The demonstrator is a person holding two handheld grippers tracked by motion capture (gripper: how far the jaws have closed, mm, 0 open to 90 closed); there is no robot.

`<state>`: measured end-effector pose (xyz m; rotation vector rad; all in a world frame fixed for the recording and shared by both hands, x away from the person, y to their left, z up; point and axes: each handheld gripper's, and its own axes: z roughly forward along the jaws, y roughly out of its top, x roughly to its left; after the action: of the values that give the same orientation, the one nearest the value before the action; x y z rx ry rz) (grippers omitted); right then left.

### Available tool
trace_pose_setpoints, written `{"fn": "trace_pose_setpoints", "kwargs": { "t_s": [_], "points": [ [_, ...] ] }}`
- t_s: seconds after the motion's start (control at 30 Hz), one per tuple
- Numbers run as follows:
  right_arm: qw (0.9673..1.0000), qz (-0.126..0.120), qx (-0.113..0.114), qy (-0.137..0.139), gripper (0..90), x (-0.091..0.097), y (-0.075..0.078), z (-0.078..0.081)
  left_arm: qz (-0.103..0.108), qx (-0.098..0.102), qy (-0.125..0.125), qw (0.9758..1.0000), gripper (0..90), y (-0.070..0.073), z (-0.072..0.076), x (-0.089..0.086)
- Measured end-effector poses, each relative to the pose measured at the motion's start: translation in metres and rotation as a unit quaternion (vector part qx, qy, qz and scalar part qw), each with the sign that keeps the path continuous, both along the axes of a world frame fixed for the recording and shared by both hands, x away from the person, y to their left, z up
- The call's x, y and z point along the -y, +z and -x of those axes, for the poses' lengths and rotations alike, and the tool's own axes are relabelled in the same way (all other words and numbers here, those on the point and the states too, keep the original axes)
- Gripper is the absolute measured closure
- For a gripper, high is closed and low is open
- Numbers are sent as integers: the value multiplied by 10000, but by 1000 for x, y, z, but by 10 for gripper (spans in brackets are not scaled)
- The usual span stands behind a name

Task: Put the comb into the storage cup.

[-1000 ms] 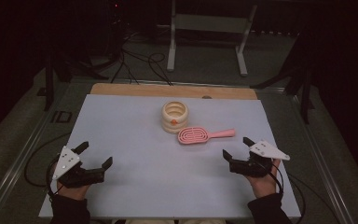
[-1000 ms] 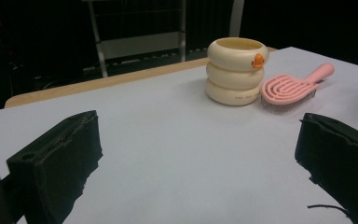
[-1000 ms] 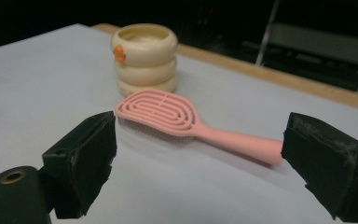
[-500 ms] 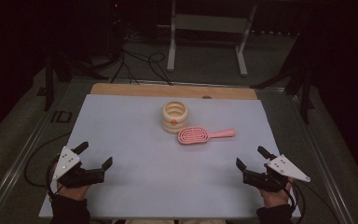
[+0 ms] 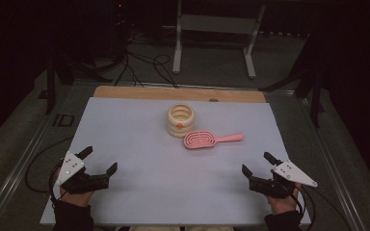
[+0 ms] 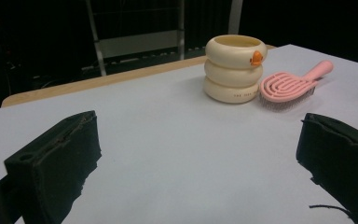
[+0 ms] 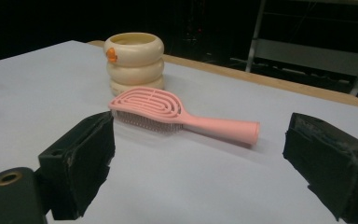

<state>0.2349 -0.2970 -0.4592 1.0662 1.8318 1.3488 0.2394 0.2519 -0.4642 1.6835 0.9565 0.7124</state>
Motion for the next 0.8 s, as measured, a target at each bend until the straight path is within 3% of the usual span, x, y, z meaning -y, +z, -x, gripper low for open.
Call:
{"fn": "trace_pose_setpoints", "kwargs": {
  "t_s": [0.23, 0.57, 0.8],
  "points": [
    [9998, 57, -199, 46, 87, -2, -1, -2, -26, -25, -32, 10000, 3, -1, -1, 2],
    [9994, 99, -314, 110, 87, -4, 3, -4, -18, -33, -34, 10000, 3, -2, -1, 2],
    [9987, -98, -435, 239, 87, -3, 24, -10, -6, -33, 11, 10000, 3, -2, -1, 0]
  ]
}}
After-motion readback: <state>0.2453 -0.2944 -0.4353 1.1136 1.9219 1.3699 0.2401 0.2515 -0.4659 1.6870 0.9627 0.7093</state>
